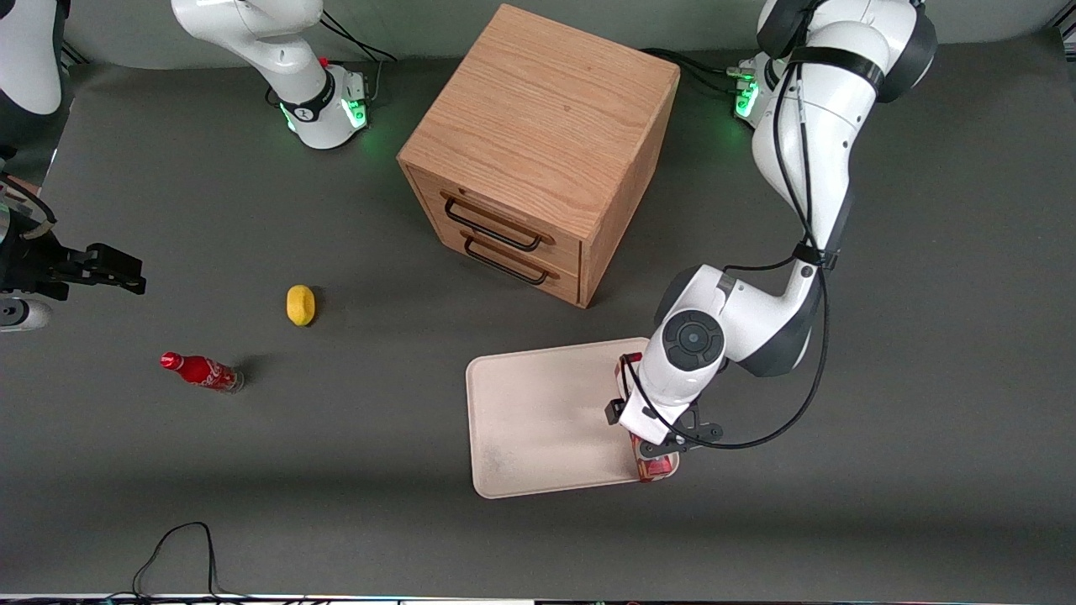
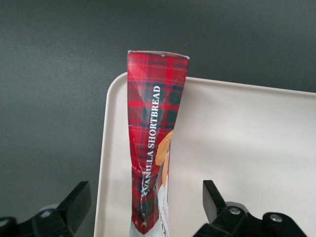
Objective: Place red cookie box on tray
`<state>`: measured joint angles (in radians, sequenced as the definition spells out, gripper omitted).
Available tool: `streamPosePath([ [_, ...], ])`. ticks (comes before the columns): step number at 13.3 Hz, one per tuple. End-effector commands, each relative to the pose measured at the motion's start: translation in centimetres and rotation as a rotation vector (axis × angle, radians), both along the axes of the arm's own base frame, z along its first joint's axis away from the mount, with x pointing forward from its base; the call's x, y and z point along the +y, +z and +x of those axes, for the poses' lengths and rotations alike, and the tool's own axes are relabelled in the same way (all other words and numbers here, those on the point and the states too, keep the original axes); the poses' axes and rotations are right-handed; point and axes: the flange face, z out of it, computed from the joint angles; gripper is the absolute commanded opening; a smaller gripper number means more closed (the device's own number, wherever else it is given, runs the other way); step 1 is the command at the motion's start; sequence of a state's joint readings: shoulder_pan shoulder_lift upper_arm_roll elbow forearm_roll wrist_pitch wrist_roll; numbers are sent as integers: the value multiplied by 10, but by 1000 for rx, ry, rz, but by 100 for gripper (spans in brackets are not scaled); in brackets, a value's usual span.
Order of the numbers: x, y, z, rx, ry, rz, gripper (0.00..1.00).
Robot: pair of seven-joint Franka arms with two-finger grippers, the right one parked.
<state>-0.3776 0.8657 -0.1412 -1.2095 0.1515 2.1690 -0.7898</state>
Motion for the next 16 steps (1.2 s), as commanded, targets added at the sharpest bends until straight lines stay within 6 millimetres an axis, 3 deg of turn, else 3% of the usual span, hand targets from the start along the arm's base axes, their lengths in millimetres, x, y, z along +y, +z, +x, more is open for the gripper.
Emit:
streamPosePath([
  [1, 10, 23, -8, 27, 9, 55, 100],
  [4, 26, 65, -16, 78, -31, 100, 100],
  [8, 75, 130, -43, 89, -97, 109, 100],
  [13, 197, 209, -77, 185, -244, 63, 100],
  [16, 255, 251, -113, 199, -234, 71, 100],
])
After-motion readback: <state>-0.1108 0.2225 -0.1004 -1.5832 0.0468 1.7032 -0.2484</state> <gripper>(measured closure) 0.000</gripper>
